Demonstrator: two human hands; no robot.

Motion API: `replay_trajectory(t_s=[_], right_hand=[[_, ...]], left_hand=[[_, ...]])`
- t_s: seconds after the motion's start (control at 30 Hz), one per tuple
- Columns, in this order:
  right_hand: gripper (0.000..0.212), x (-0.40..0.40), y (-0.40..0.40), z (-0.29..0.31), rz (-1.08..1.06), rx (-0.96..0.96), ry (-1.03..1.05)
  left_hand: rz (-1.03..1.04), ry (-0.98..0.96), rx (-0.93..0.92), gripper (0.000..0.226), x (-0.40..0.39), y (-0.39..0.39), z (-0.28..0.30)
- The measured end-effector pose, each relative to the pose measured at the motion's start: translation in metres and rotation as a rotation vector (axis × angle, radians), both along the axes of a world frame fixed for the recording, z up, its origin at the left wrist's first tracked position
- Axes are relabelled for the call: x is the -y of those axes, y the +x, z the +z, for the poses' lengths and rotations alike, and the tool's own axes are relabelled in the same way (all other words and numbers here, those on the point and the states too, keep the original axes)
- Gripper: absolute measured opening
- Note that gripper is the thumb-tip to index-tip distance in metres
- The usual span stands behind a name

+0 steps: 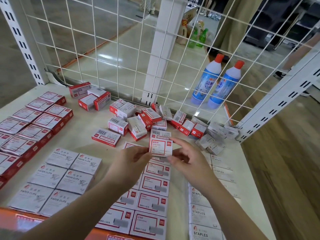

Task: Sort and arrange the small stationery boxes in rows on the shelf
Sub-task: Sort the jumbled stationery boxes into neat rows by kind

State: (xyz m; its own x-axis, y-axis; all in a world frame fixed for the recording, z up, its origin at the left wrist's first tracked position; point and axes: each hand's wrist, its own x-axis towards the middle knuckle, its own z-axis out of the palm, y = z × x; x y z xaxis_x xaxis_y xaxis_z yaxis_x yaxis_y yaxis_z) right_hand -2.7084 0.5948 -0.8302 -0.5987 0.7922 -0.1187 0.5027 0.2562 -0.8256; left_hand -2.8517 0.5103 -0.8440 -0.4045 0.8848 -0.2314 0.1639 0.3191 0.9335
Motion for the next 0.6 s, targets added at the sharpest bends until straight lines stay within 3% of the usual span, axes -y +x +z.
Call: replay_trajectory(t_s=[0.23,0.6], right_hand=[[0.048,0.007,0.001,-0.005,-0.01,0.066,0.108],[0.044,0.013,-0.003,-0.003,0.012,0.103,0.194]], left_hand=[[-0.002,0.013,-0.012,0.015,0.002,-0.002,0.001],[-0.035,-0.019,-0.149,0.029,0.004,-0.007,-0.005]])
